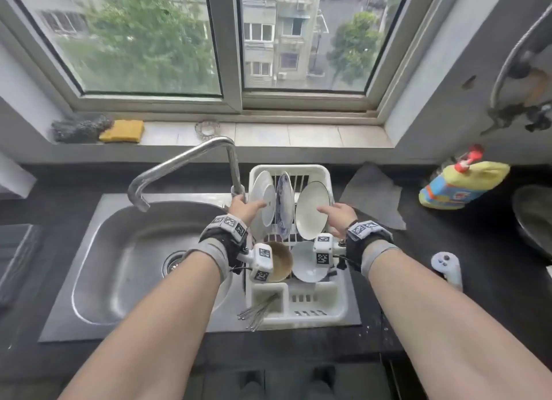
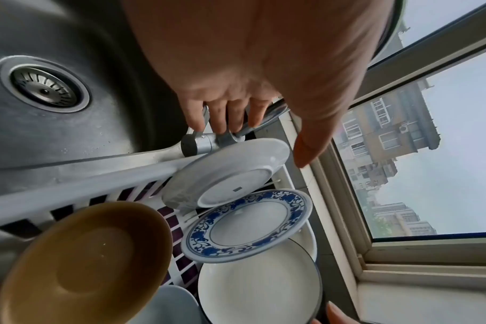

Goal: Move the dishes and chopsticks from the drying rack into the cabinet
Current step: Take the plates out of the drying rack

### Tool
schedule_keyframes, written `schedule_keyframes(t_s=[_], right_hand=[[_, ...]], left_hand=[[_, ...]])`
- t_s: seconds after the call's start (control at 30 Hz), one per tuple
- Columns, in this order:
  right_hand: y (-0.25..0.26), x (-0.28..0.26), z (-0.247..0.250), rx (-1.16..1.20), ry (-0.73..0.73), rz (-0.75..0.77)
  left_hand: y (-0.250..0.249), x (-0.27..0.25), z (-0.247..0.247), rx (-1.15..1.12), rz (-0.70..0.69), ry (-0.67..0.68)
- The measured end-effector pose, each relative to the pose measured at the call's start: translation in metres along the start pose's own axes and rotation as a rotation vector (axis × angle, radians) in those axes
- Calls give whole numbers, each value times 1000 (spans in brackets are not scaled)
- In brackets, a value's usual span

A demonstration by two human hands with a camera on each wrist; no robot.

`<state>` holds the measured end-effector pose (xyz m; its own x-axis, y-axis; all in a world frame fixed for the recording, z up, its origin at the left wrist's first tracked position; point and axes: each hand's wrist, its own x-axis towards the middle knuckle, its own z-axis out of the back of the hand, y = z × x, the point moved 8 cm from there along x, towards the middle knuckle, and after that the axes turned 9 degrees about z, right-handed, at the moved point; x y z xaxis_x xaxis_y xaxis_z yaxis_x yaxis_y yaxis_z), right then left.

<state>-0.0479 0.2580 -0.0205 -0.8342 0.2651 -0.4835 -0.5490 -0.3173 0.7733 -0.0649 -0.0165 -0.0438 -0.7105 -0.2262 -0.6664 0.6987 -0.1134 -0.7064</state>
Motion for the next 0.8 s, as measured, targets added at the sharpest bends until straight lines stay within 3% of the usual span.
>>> schedule_keyframes(t_s=[0.13, 0.2, 0.3, 0.47, 0.67, 0.8], right_hand=[[3, 29, -1, -203, 10, 22], [-4, 46, -2, -314, 11, 8], [-3, 60, -5, -350, 41, 17], [21, 58, -18, -419, 98, 130], [61, 50, -34, -374, 141, 246], [55, 49, -48, -330, 175, 232]], left_hand=[[-4, 6, -17, 142, 9, 29], [-4, 12, -21, 195, 21, -30], [-14, 13, -29, 273, 25, -58], [-26, 8, -58, 389, 0, 26], [-20, 14, -69, 223, 49, 128], [-20, 6, -69, 59, 76, 219]])
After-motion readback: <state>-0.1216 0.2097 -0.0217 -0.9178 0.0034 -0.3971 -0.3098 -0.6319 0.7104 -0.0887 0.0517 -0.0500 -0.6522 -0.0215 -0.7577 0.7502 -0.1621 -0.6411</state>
